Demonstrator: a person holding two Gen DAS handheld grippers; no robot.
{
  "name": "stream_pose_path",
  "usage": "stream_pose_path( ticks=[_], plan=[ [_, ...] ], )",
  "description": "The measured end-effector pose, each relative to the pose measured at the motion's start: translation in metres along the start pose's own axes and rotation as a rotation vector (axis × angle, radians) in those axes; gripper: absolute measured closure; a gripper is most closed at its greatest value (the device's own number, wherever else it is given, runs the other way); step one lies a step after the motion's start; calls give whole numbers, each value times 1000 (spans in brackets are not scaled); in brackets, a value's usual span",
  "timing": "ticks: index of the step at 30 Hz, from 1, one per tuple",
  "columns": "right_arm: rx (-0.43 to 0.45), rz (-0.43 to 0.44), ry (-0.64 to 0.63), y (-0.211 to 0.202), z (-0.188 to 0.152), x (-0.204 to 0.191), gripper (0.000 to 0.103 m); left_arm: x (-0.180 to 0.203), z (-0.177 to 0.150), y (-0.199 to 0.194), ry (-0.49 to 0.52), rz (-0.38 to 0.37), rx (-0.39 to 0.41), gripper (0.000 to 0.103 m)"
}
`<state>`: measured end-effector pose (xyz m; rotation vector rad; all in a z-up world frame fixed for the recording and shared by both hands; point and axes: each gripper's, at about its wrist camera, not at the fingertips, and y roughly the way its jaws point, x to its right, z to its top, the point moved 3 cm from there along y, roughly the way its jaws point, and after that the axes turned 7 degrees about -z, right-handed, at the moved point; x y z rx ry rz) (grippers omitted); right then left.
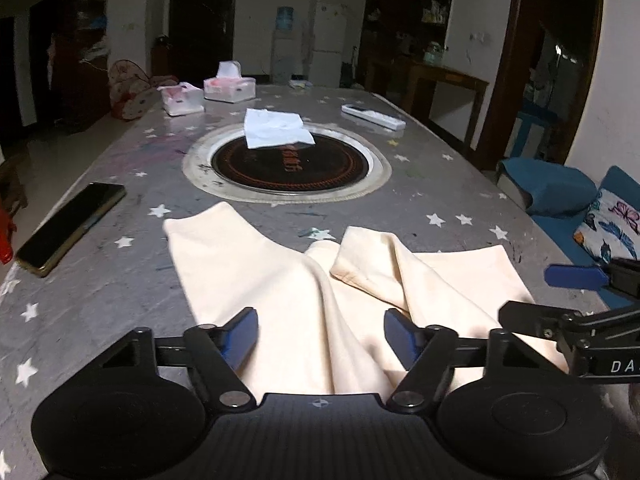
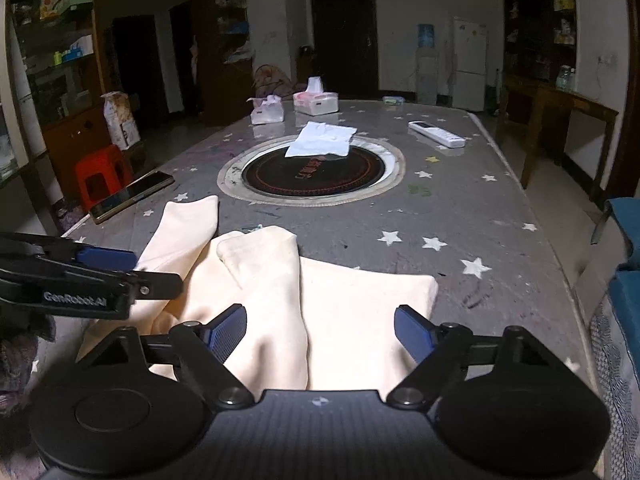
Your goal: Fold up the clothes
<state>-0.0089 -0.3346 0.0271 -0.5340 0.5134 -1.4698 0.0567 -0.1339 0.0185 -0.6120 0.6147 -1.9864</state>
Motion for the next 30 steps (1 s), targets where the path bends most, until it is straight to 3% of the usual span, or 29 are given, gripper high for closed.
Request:
stream_pose_path(
  ticks=[6,9,15,18,20,22,30],
  plan=[
    [-51,60,9,34,12,-4,32,-5,2,14,-5,-20,-36,78],
    [-77,93,25,51,19,-6,41,-9,3,14,-6,-30,-38,88],
    [-127,137,34,82,28,-16,57,-11,4,13,-1,-43,-34,96],
    [-134,156,16,84,27,-21,72,-12,4,6,-4,-48,-22,99],
    [-129,166,14,81,28,-22,88,-13,5,0,-8,-49,-7,99],
    [-114,160,11,74,28,-22,95,-14,6,-7,-16,-48,11,99],
    [-3,120,21,28,31,-8,98,-21,6,-49,-41,-35,85,100]
  ],
)
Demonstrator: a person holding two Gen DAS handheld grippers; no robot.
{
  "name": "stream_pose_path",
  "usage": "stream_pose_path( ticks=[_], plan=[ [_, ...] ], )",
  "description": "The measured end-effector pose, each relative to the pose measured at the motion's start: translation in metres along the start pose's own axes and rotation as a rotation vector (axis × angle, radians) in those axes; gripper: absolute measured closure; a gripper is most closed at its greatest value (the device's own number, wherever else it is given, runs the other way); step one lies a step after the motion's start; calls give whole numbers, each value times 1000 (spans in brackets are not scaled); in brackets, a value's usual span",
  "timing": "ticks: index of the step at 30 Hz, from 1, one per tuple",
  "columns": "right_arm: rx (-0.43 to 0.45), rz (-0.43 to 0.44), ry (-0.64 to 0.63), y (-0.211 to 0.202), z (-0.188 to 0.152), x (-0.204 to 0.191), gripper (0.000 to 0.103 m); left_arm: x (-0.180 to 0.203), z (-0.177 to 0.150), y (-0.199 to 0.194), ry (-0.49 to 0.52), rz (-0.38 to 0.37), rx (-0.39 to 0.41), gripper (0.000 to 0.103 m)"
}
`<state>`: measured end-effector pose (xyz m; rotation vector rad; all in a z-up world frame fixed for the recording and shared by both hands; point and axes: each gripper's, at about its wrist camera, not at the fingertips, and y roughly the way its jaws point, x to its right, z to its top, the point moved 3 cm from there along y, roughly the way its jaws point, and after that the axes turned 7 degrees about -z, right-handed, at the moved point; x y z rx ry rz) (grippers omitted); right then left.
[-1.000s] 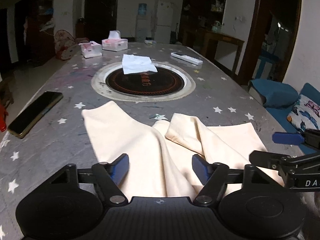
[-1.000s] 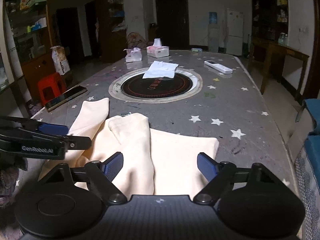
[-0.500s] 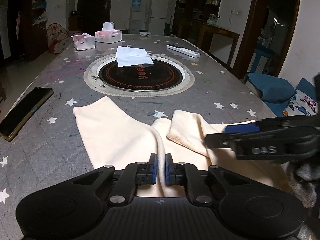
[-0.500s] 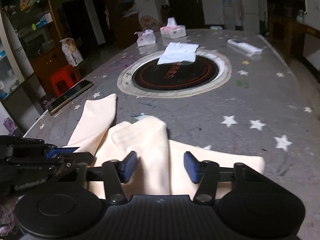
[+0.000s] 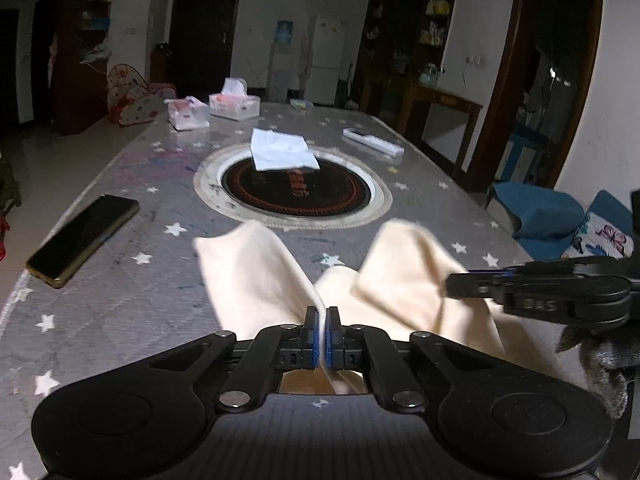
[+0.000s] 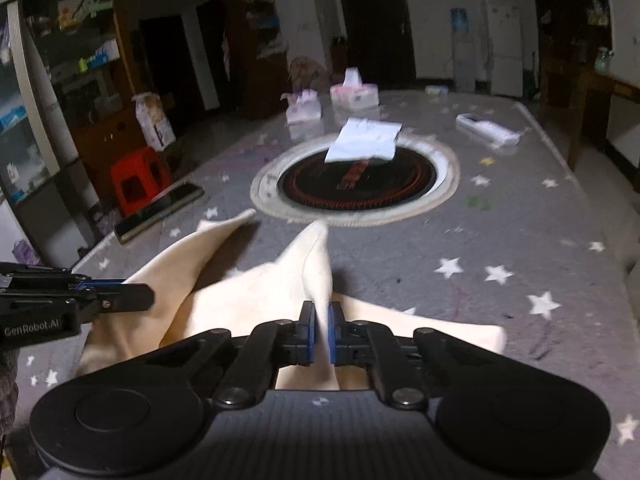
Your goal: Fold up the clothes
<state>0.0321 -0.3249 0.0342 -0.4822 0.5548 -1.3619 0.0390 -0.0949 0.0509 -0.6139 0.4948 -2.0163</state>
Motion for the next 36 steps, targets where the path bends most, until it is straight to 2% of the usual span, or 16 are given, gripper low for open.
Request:
stream_pose_path(
  ticks=[11,22,27,31,36],
  plan=[
    [126,-59,76,-90,-19,38,98,-6,-11,-75,-30,8,87,100],
    [192,-132,172,-167,-55,78,98,-17,-33,-143,-46,33,122,100],
    [179,-168,203,-188,-75,93,98,-26,-50,-164,-57,64,107,103],
    [132,-205,244,-191,-97,107,98,-40,-66,-169,-84,97,76,103],
    [44,-254,278,-188,-124,119,96,-37,-78,-161,-74,72,32,102]
  ],
)
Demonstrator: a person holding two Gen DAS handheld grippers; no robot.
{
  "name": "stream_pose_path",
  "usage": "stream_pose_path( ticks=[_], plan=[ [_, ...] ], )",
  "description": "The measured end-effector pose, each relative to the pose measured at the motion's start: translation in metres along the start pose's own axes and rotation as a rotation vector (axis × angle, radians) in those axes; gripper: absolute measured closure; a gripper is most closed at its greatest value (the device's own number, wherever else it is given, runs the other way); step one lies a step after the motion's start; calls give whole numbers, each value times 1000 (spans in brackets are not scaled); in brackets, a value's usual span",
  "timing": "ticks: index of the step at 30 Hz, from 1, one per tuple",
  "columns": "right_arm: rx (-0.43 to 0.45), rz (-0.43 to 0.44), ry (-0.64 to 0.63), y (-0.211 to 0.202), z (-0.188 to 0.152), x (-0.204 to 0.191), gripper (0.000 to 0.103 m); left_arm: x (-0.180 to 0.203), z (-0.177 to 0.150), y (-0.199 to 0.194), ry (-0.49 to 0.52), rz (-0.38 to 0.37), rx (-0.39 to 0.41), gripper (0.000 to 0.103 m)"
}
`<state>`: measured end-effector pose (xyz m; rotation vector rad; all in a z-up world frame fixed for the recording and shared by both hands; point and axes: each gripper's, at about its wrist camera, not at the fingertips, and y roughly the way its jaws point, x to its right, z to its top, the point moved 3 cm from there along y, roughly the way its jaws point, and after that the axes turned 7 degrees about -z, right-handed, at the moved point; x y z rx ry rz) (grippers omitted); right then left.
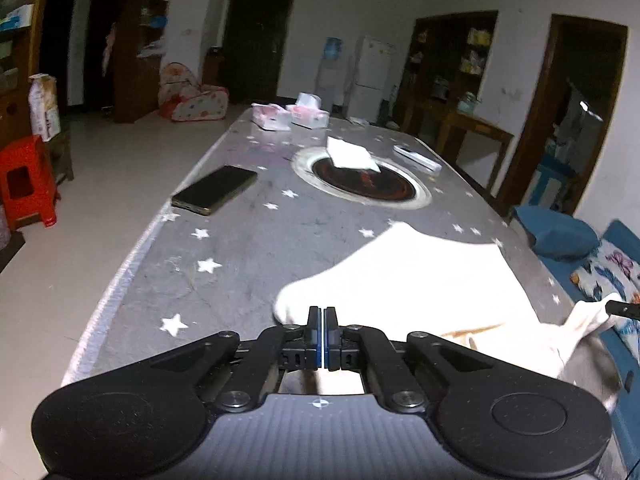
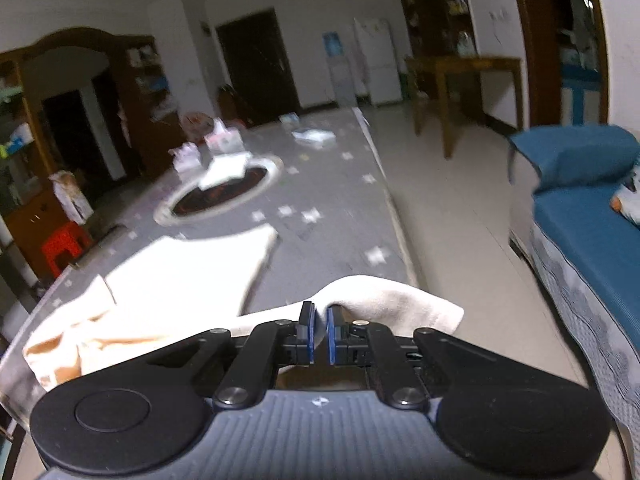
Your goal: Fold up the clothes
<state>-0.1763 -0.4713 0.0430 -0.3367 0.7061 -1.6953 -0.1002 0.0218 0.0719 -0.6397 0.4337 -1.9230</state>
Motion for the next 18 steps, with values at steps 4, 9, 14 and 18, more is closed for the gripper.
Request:
stream_pose_path(
  ticks=[4,9,14,18],
  plan=[
    [-30,-36,21,-4,-14,13,90,25,-8,13,57,-80,-39,99],
    [-26,-50,38,-20,-20,25,87,60,-15,32,137,-172,-80,86],
    [-22,45,-34,-27,-18,3,76,87,-22,51,214,-223,-118,71],
    [-46,196,-158,-23,-18,-40,70,97,-26,63,251,-236,-145,68]
  ],
)
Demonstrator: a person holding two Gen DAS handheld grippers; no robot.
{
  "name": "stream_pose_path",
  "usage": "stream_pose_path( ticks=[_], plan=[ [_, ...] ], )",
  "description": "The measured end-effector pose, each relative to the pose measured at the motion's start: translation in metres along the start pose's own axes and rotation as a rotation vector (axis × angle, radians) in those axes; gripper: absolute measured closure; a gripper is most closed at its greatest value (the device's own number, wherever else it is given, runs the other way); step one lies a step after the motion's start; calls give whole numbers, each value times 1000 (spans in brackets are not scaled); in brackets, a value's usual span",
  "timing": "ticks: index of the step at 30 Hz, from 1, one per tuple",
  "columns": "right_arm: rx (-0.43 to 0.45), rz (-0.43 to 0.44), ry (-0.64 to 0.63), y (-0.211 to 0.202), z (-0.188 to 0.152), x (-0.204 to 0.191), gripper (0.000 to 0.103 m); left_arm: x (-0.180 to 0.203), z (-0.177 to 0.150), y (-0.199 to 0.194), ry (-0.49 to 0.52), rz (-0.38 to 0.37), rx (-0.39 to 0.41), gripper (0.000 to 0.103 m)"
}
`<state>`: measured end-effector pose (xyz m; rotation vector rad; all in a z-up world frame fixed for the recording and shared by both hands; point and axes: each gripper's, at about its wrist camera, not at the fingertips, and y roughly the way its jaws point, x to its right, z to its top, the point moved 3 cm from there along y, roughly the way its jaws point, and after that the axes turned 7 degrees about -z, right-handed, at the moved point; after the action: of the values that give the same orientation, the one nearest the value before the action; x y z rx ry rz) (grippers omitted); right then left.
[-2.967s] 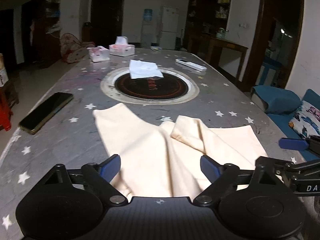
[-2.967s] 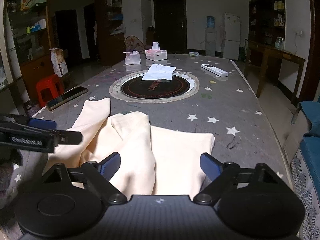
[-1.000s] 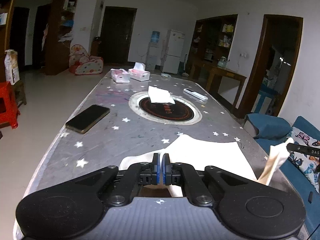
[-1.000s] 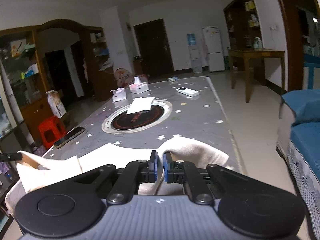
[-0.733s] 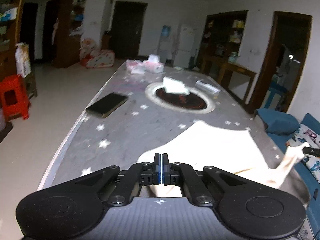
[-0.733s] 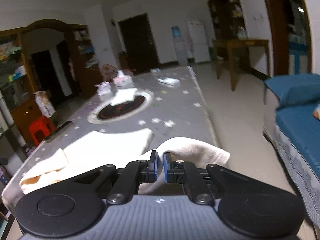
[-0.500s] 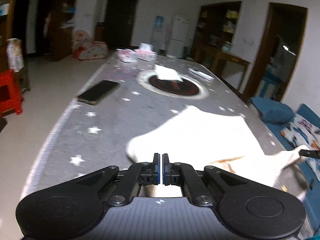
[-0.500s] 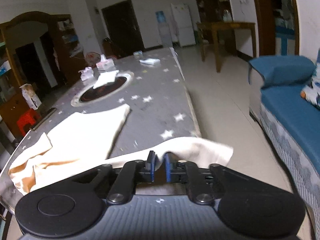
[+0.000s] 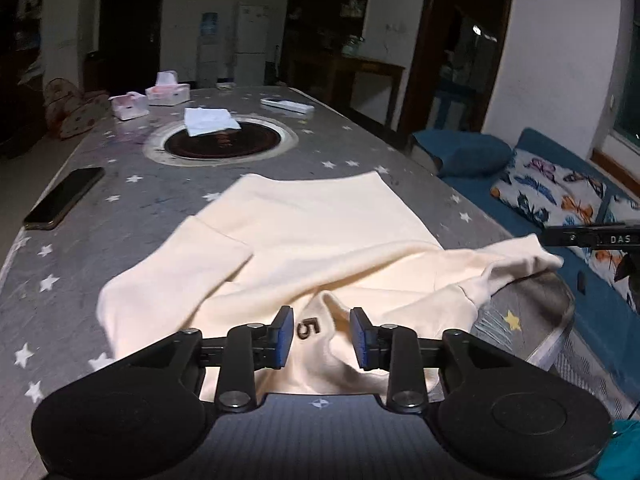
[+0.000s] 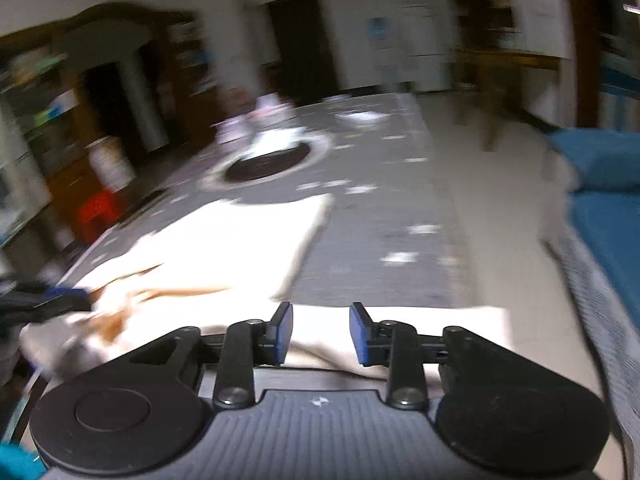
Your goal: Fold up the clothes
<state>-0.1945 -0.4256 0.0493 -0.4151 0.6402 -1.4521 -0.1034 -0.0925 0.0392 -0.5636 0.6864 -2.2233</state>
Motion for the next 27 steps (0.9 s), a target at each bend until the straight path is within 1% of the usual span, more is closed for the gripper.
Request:
stream_pose_path(
  ticks=[2,5,7,8,9,11,15,16,17,19,20,22,27],
  plan=[
    [-12,74,-90,8,2,-26,66,0,-1,6,5,4,-16,68],
    [-28,154,-191,20,8,-60,66,0,-4,12,14,2,-34,71],
    [-41,196,-246,27,11,-80,66,0,-6,15,20,0,-44,79],
    [-49,211,-275,31,12,-88,66,0,-6,17,23,-2,-50,88],
    [-58,222,-307,35,12,-96,65,-1,-7,18,26,-3,-52,94],
    [-73,233,-365,44,11,-109,65,0,-8,18,33,-8,-52,99],
    [-114,248,-429,58,3,-123,66,3,-6,7,56,-27,-24,101],
    [-119,251,-440,57,1,-123,67,4,-6,4,58,-32,-19,101],
    [-123,254,-451,56,-2,-123,76,5,-6,0,63,-38,-15,101],
    [-132,260,-473,54,-7,-122,90,8,-7,-8,76,-53,-8,101],
    [-133,262,-480,52,-9,-122,94,10,-8,-12,86,-62,-9,101],
    [-133,265,-495,43,-11,-119,97,14,-12,-19,106,-82,-16,101],
    [-185,273,-554,23,-26,-115,97,22,-29,-30,156,-137,-60,101]
  ],
)
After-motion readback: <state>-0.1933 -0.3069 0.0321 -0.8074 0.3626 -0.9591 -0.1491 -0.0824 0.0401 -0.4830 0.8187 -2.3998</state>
